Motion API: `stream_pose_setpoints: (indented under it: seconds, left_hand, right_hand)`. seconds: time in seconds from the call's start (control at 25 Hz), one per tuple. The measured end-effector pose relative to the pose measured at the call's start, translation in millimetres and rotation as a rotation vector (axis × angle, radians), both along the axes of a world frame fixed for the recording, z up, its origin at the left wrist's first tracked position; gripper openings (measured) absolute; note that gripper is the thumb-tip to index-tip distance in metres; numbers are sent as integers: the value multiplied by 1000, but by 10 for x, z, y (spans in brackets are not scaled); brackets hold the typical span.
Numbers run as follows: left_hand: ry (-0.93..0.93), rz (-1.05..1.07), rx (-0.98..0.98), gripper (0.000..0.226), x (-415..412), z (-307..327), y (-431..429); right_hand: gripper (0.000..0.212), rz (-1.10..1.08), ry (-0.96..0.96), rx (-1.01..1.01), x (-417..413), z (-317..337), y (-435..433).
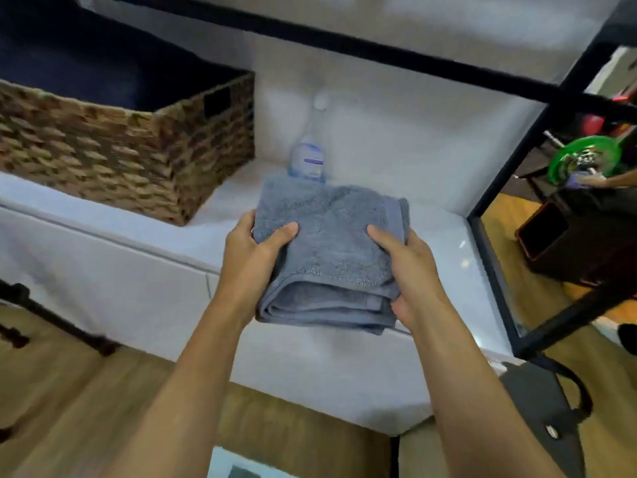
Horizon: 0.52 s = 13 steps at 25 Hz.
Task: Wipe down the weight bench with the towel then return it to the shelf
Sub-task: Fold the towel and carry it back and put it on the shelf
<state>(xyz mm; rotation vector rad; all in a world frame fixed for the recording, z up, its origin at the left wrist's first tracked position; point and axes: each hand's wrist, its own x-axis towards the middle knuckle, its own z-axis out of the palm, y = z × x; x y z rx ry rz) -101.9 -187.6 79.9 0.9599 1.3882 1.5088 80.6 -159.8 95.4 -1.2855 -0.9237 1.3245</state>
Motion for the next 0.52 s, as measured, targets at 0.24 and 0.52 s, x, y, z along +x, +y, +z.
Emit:
stream_pose_setpoints:
  seconds: [0.24,0.52]
  left_hand:
    - [266,-141,102,51,531,-917,1504]
    - [501,-197,36,61,1037,-880,2414]
  right_hand:
    - [31,-177,-164,59,604,-975,1172]
    - [57,-303,-734,100,927,-1031,2037]
